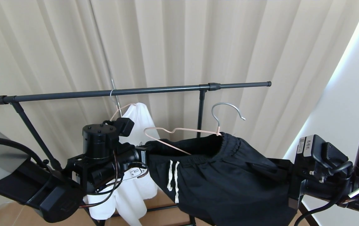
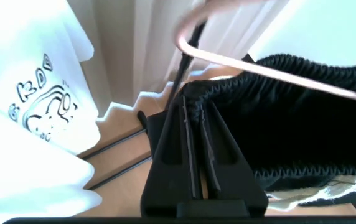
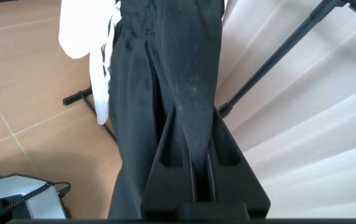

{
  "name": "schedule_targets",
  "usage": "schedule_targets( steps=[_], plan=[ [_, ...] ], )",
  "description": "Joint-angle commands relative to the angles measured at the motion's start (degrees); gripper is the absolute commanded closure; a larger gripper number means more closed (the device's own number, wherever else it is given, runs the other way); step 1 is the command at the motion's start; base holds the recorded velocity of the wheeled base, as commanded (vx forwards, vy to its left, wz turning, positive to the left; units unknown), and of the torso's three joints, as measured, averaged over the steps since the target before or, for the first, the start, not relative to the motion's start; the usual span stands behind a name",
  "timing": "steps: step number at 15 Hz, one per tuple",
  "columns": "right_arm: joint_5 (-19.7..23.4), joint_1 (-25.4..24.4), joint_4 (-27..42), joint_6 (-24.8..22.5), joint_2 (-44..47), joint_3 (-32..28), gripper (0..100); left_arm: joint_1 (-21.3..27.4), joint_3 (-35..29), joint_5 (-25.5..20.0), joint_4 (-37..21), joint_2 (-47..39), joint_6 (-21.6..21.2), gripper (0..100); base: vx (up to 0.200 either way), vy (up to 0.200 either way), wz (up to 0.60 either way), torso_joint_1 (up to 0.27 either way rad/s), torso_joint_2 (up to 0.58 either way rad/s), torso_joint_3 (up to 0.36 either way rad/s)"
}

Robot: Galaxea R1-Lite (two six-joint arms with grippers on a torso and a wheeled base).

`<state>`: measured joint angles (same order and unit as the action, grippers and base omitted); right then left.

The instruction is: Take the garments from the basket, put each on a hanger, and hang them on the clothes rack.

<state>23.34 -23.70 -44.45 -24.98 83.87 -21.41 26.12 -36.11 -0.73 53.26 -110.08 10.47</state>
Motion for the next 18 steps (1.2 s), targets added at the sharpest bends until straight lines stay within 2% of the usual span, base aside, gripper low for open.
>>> schedule_targets(
  steps=[1, 8, 11, 14, 16, 18],
  plan=[
    [0.0, 0.0, 0.0, -0.1, 0.2, 0.3, 100, -1.0, -0.6, 0.0, 0.0, 0.0, 0.0, 100, 0.0, 0.0, 0.0, 0.0, 0.0, 0.0],
    [-0.1, 0.0, 0.1, -0.6, 0.6, 1.5, 100, -3.3, -1.9, 0.0, 0.2, 1.0, 0.0, 100, 0.0, 0.0, 0.0, 0.0, 0.0, 0.0],
    [-0.1, 0.1, 0.2, -2.8, 0.8, 1.8, 100, -3.0, -1.3, 0.0, 0.5, 4.2, -0.3, 100, 0.0, 0.0, 0.0, 0.0, 0.0, 0.0],
    [-0.2, 1.0, 0.2, -3.7, 0.7, 2.2, 100, -2.9, -1.9, 0.0, -0.7, 6.4, -3.1, 100, 0.0, 0.0, 0.0, 0.0, 0.0, 0.0],
    [-0.2, 1.9, 0.2, -6.9, 2.2, 2.6, 100, -3.1, -4.7, 0.1, -5.6, 6.4, -8.1, 100, 0.0, 0.0, 0.0, 0.0, 0.0, 0.0],
    [-0.1, 3.2, 0.2, -8.9, 2.3, 2.6, 100, -3.6, -7.2, 1.0, -10.3, 6.5, -10.6, 100, 0.0, 0.0, 0.0, 0.0, 0.0, 0.0]
  ],
)
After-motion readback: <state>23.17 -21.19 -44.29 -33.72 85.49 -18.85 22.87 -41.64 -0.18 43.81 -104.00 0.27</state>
